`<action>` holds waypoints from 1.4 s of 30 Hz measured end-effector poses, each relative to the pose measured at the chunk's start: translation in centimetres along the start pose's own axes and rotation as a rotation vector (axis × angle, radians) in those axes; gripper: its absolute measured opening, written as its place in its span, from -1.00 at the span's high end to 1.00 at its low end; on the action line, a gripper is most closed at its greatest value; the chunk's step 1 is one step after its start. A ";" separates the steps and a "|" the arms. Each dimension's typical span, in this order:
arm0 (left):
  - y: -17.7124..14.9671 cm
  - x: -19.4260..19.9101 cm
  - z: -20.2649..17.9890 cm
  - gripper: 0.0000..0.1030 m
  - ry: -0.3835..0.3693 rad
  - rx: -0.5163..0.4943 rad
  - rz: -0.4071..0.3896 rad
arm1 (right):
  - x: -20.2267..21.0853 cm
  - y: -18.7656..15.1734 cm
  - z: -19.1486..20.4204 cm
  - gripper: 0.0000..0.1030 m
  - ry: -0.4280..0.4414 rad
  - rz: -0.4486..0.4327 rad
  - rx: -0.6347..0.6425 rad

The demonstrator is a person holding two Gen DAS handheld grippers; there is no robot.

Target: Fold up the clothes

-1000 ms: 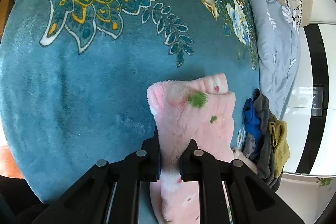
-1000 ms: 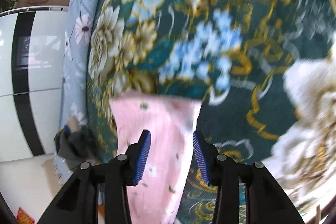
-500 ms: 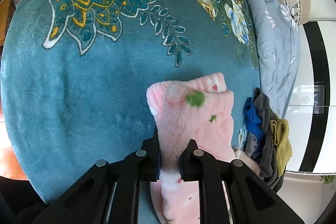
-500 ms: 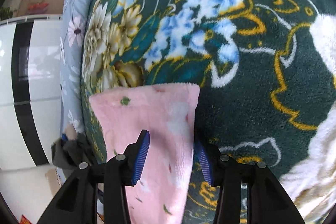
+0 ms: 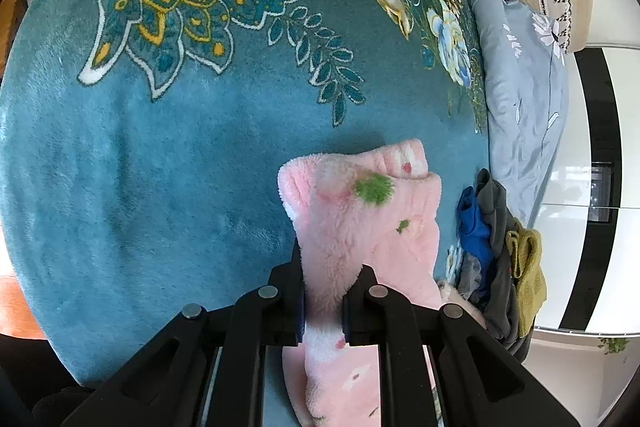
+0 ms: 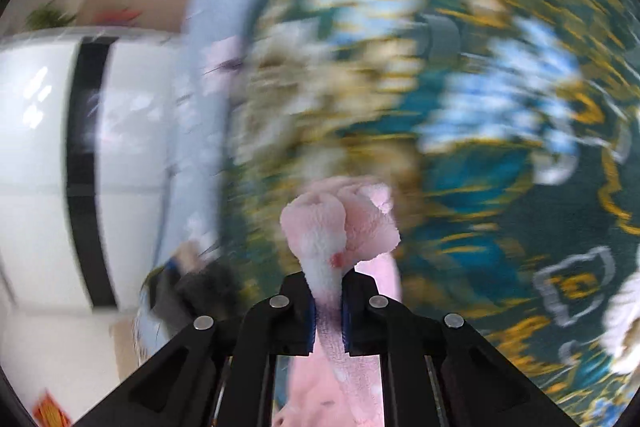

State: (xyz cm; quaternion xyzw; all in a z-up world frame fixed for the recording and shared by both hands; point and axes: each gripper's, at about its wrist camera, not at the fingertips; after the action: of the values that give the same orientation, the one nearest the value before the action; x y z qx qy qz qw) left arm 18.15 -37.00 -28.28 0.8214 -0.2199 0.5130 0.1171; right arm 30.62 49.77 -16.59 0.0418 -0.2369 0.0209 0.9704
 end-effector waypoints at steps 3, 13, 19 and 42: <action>0.0 0.1 0.1 0.75 -0.010 0.005 -0.001 | -1.0 -2.7 7.5 0.82 0.107 0.075 0.185; -0.1 0.2 0.6 0.75 -0.034 0.030 0.002 | -9.9 -27.6 18.7 0.82 0.081 0.605 0.928; 0.0 0.1 1.0 0.75 -0.045 0.051 0.003 | -15.9 -38.2 11.0 0.82 -0.131 0.943 1.017; -2.9 5.2 0.0 0.06 -0.072 -0.006 -0.164 | -17.0 -39.7 11.8 -0.08 -0.053 1.123 0.981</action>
State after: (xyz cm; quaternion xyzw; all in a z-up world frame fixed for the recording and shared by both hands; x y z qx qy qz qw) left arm 21.50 -35.74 -23.49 0.8541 -0.1576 0.4713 0.1533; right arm 12.57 8.79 -16.84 0.3433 -0.2092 0.6159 0.6775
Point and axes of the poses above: each gripper's, at about its wrist camera, not at the fingertips, and x roughly against the way its jaws point, z to its left, y to its top, and after that the axes turned 12 degrees about y, right-handed
